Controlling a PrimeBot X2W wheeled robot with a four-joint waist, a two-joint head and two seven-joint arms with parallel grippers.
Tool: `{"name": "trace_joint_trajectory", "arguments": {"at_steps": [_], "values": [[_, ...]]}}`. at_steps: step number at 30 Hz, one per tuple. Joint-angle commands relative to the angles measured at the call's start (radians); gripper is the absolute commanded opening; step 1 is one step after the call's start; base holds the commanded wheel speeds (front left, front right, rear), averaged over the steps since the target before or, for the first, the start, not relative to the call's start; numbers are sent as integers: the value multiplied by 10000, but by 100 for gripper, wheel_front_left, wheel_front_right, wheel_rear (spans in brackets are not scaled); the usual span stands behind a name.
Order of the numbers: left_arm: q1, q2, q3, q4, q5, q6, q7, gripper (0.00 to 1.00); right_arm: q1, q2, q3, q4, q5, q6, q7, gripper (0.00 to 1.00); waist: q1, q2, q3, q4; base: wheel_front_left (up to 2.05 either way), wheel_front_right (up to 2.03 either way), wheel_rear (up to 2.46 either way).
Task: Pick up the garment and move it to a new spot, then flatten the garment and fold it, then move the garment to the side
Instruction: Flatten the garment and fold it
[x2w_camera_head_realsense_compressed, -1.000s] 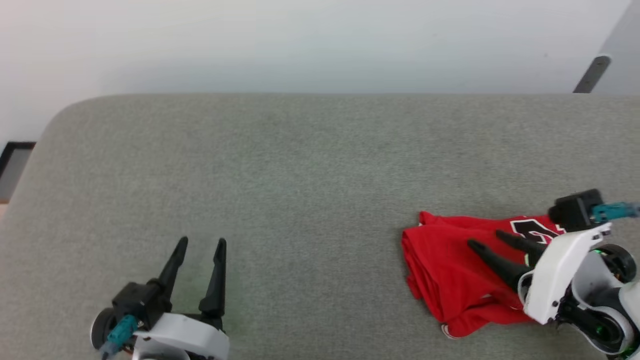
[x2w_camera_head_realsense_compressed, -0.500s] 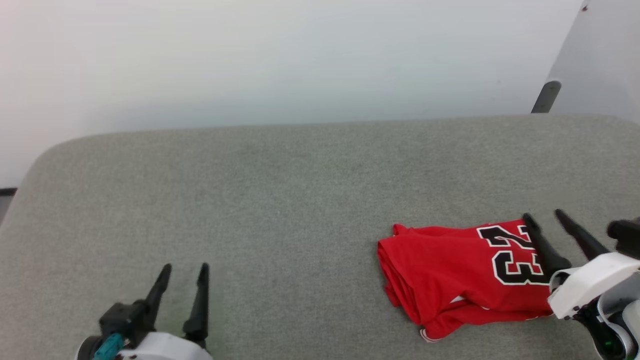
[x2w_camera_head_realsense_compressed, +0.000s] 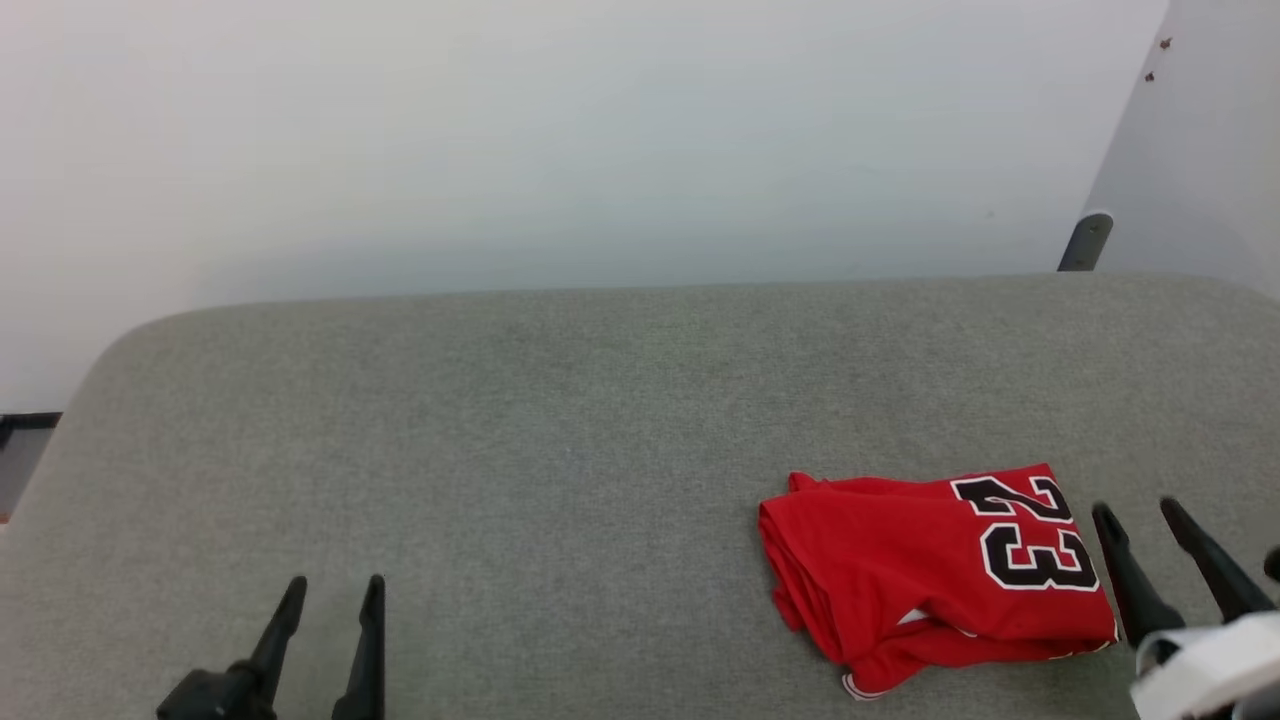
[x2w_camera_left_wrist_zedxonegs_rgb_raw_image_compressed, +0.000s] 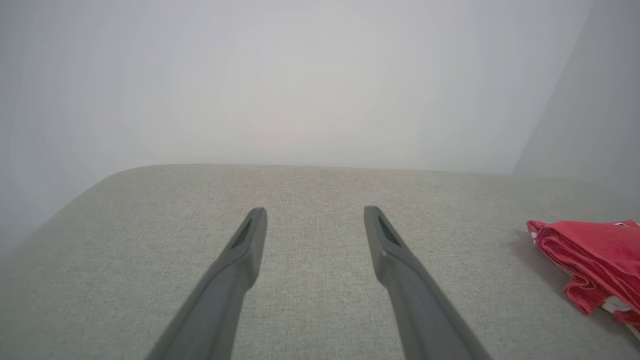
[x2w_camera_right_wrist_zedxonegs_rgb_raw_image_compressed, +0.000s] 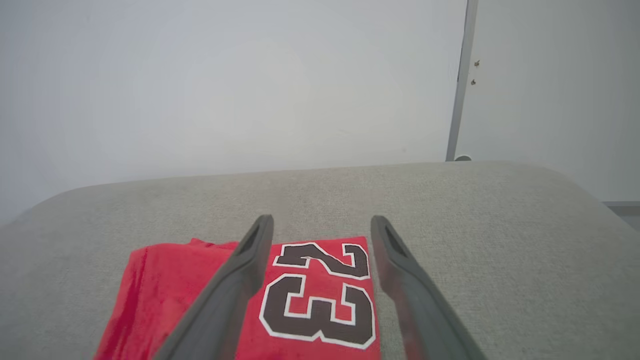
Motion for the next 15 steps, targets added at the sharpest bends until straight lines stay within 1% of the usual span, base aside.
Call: {"name": "trace_joint_trajectory", "arguments": {"at_steps": [1,6,12,15], "values": [[142,51,-15,-98,-3,-25,3,100,298,-5,-134,-168,-140,4,-45,100,0,-1,-46,66,0,0,0],[691,90,-17,-424,-118,-25,3,100,1382,132,-812,-1108,-573,4,288,100,0,-1,-70,46,0,0,0],[1129,-25,55,-775,-189,-25,3,100,2438,711,-1914,-2226,-944,4,753,100,0,-1,-35,96,0,0,0],[1135,-97,54,-817,-118,-25,3,100,2788,997,-2295,-2715,-1160,4,1016,100,0,-1,-17,109,0,0,0]]}}
